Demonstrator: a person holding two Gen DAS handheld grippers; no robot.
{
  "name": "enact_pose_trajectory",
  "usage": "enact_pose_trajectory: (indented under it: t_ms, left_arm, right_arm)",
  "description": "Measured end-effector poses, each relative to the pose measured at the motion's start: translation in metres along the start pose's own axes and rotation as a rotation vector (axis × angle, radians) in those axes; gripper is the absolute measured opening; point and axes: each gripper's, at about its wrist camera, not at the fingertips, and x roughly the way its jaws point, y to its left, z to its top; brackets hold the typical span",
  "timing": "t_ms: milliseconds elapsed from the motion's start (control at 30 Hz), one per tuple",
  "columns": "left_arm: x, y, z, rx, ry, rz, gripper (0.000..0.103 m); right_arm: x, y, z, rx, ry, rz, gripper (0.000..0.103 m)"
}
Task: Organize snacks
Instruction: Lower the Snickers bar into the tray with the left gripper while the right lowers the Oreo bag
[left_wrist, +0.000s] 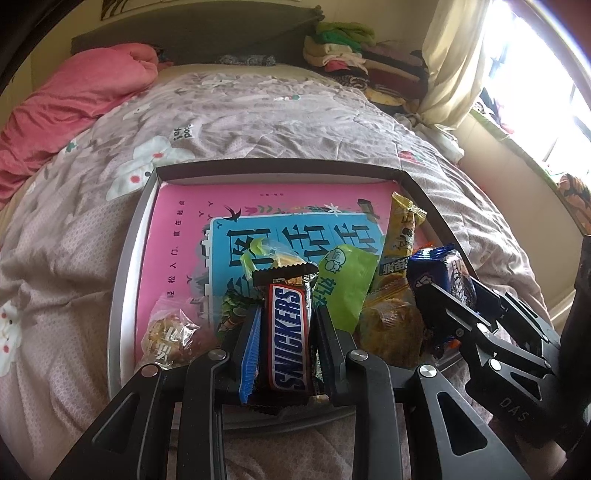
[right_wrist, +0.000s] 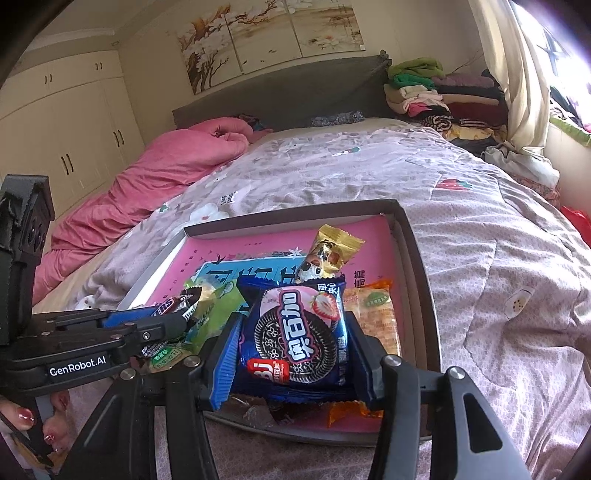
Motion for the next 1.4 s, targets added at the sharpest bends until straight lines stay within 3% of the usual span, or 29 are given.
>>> enact_pose_trajectory:
  t_ms: [833,1400]
  left_arm:
    - [-0.001,-0.001,-0.001,0.008,0.004,-0.020,0.029]
    - [-0.002,-0.002,-0.001,0.009,0.002,-0.021,0.029]
  right_arm:
    - [-0.003,0.007,0.000,-0.028,0.008,0.041,0.054]
    - [-0.008,-0.002,0.000,0.007,0.012,0.031,0.066]
